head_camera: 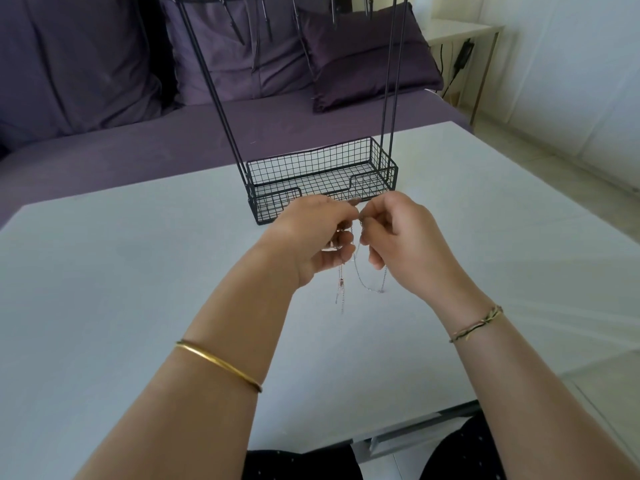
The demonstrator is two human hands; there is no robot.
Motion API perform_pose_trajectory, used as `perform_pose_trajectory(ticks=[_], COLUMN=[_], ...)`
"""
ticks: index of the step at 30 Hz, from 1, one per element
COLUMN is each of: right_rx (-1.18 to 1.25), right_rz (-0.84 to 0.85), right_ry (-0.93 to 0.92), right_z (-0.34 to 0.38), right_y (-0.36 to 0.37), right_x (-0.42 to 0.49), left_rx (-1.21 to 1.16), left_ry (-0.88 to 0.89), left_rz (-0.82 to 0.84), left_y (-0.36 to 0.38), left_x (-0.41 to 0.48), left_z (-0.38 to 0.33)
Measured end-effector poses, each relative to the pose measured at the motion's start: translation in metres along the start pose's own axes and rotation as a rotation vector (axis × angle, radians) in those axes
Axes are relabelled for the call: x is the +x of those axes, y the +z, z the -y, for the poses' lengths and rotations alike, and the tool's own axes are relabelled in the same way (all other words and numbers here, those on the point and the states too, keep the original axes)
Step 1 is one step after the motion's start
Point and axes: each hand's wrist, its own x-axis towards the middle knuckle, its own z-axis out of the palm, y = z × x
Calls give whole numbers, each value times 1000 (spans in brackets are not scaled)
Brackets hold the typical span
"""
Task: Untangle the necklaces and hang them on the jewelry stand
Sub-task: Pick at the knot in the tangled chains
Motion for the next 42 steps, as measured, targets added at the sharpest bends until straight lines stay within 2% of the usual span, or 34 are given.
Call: perform_pose_trajectory(ticks=[3,12,20,27,31,36,42], right_rx=[-4,86,79,466,580,513,121], right_rz=[-7,-103,-124,-93,-101,-80,-122], right_ry=[3,-18,-60,126,223,279,45], right_z=[-1,-1,-1,4,6,5,1], right_y=[0,1,2,1,-6,-9,-6], right_x=[0,-1,1,1,1,2,-1], left_rx=[-36,65,-230,-240,-221,-223,-169], left_ry=[-3,-9,-94,-77,-77,-98,-89], left_rz=[-34,-49,-113,-129,-130,-122,-159], left_y=[-1,-3,-1,2,-1,-1,0], left_x=[1,3,2,5,6,5,6], left_z=[-1,1,-2,-1,-1,-1,-1])
